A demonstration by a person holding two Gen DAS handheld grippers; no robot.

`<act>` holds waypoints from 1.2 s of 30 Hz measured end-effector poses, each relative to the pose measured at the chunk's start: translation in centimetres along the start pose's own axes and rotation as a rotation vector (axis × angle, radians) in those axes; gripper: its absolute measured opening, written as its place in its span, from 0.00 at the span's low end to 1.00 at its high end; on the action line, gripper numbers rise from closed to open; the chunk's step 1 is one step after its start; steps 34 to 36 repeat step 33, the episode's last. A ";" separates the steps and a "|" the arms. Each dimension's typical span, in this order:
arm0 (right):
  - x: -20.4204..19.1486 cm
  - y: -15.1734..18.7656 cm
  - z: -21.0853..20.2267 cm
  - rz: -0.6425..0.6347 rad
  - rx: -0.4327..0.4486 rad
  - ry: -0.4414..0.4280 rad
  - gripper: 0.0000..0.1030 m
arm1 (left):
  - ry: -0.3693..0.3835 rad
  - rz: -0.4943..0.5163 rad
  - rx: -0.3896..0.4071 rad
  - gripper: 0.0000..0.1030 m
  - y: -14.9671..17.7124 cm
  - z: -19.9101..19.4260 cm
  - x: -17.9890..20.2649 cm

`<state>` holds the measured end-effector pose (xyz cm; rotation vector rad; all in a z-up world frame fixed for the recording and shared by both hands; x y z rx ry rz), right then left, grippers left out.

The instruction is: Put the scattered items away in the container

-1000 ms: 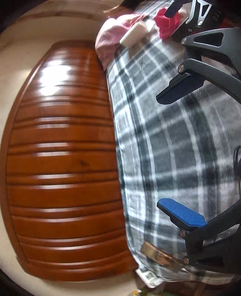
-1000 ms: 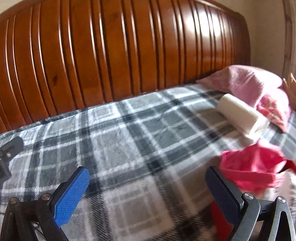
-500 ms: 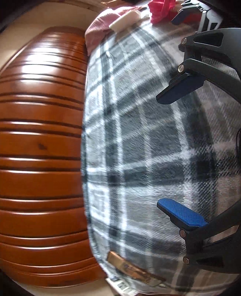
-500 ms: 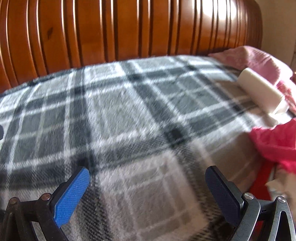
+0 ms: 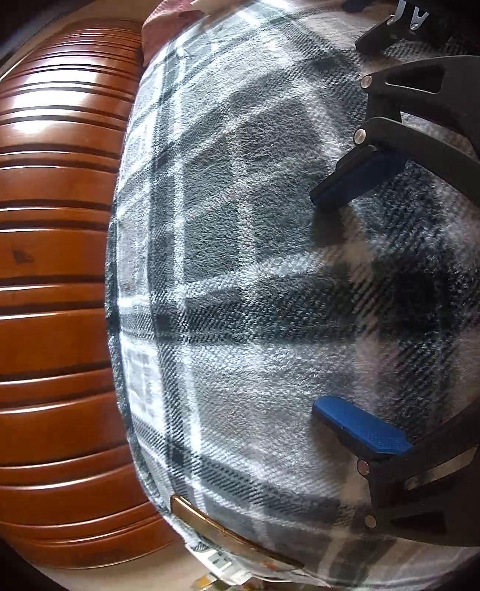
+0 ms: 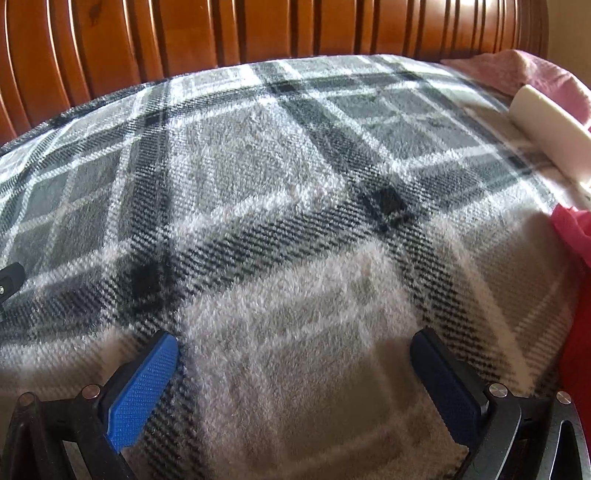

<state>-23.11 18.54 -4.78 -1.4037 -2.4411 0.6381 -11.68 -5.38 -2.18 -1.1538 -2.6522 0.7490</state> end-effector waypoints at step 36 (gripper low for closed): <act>-0.4 0.3 0.3 -0.008 0.011 -0.006 1.00 | -0.038 0.021 0.008 1.00 0.1 0.3 0.4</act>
Point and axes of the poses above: each gripper's, at about its wrist camera, not at the fingertips, and z roughly the way its jaws point, x to its right, y to its underside, the point moved 5 cm from there along z, roughly the way its jaws point, and after that the axes turned 10 degrees about -x, right-handed, at the moved point
